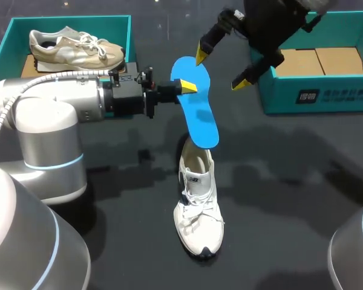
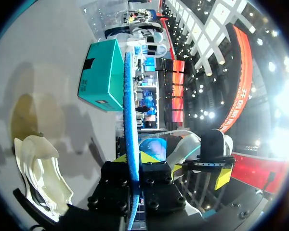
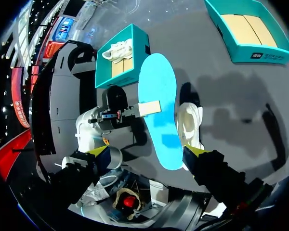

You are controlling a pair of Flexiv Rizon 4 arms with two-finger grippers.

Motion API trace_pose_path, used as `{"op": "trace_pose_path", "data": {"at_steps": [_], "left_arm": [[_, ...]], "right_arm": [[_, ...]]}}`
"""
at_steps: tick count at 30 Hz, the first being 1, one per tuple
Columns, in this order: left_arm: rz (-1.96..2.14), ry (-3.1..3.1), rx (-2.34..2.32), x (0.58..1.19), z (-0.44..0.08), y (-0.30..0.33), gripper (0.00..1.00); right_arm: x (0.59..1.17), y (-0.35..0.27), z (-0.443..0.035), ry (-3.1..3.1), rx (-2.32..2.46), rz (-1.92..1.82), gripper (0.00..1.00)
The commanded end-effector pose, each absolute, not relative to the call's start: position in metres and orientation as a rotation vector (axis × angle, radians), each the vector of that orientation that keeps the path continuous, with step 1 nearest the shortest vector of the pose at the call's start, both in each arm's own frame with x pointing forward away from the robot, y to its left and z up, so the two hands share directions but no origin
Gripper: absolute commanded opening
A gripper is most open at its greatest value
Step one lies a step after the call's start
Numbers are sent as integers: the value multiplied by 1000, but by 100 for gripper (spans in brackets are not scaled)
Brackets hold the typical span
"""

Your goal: Take the shoe out of the shoebox, open the shoe tongue, remove and reinsert the insole, then place the shoe into the shoebox

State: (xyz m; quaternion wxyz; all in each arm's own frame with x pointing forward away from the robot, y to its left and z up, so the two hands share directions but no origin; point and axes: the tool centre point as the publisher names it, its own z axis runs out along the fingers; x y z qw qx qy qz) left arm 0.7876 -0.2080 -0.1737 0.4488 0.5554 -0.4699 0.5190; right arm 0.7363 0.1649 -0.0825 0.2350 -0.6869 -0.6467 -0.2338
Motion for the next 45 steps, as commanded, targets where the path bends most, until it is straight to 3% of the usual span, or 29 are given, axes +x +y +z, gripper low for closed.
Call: {"op": "trace_pose_path", "data": {"at_steps": [1, 45], "left_arm": [[1287, -1161, 1374, 787, -175, -209, 0], [1287, -1161, 1374, 787, -175, -209, 0]], "right_arm": [[733, 161, -96, -1521, -1642, -934, 100], [750, 133, -161, -1346, -1519, -1090, 100]]}}
